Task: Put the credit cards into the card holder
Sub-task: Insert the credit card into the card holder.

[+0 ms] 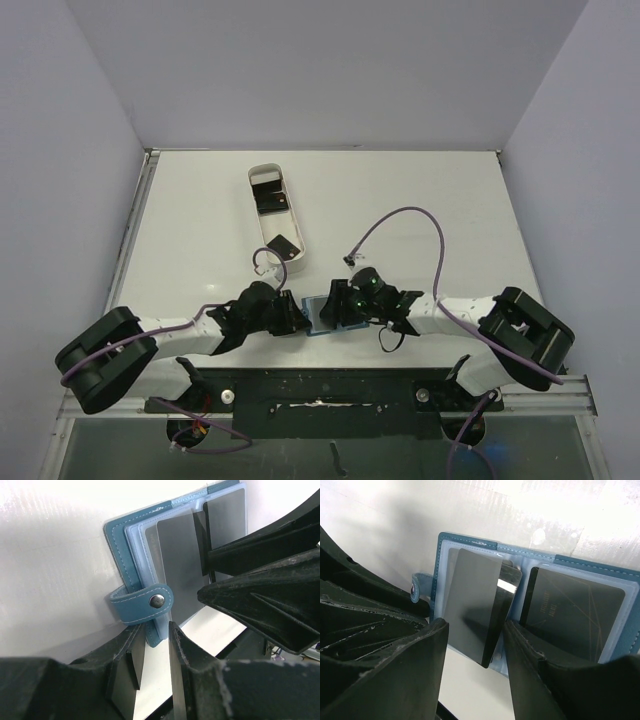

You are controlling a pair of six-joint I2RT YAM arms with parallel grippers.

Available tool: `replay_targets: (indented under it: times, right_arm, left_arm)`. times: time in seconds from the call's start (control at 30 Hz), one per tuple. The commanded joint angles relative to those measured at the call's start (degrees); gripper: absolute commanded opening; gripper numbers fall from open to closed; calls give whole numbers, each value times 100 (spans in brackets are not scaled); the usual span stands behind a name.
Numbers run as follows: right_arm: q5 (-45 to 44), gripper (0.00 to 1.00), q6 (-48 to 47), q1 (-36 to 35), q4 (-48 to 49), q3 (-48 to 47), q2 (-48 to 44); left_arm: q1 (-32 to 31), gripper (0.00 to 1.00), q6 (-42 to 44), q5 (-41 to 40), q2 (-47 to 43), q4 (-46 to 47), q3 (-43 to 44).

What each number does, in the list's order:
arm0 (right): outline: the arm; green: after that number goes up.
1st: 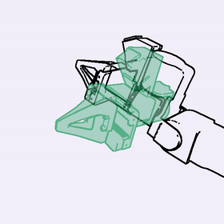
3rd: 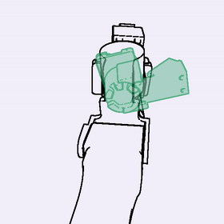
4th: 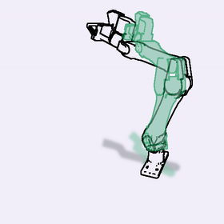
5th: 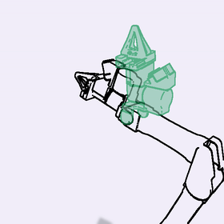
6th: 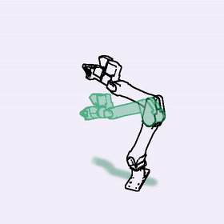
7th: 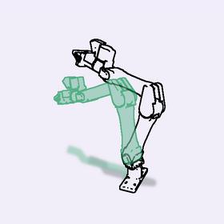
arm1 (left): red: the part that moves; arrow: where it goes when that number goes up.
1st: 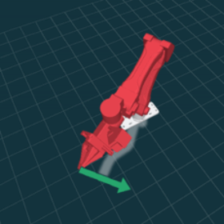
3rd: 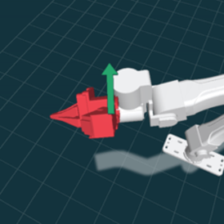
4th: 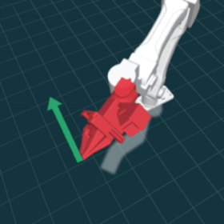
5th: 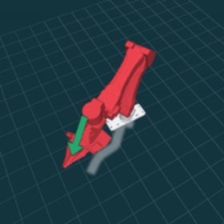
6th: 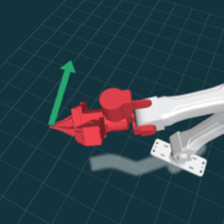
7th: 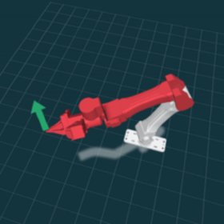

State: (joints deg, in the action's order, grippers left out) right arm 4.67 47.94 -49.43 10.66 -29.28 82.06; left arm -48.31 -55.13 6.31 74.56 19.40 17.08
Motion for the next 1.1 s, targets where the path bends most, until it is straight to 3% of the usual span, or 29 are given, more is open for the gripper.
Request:
replay_targets:
  times: [0.0, 0.27, 0.53, 0.77, 1.07]
  right_arm:
    - [-220, 50, -248, -72, -223, -269, -70]
    - [-252, 52, -417, -67, -256, -545, 214]
    - [-154, 47, -612, -118, -327, -465, 79]
    - [-585, 57, -434, -113, -833, -549, -409]
    - [-567, 60, -453, -111, -722, -820, 110]
  left_arm:
    - [-20, 24, -13, -105, -215, 301, 6]
    - [-19, 24, -74, -275, -336, 197, -3]
    - [-11, 24, -110, -464, -313, -24, 61]
    - [159, 32, -225, -850, -746, -221, 16]
    - [461, 33, -192, -763, -839, 163, -124]
